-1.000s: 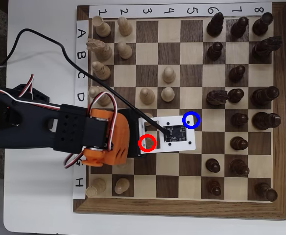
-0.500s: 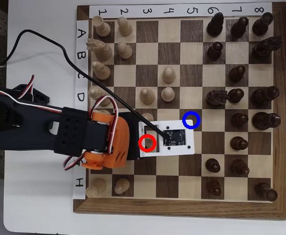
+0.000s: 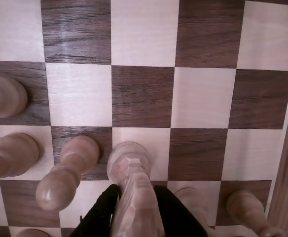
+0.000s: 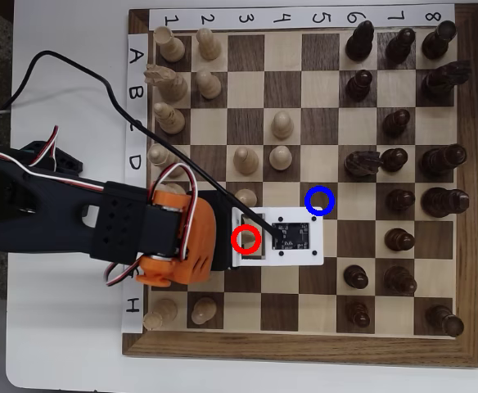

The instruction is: Move the piece to destination

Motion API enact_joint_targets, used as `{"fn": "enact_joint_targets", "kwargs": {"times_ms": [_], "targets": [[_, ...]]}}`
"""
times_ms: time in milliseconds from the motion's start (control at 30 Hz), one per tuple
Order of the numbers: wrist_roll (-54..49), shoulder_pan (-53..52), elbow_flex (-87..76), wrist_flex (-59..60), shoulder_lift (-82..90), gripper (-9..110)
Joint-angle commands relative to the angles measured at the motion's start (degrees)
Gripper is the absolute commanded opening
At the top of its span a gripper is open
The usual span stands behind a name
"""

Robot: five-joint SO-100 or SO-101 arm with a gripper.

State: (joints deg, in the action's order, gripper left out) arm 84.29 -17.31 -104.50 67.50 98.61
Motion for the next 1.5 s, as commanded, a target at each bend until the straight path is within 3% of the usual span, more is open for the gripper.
{"fn": "enact_joint_targets", "kwargs": {"times_ms": [0,1000,1467], "targets": [[0.8,-0.7,0.9,-1.2,0.6,0],[-0.4,-3.3,13.1,2.1,7.2,0],[0.4,2.3,17.1,5.2,10.2,0]]}}
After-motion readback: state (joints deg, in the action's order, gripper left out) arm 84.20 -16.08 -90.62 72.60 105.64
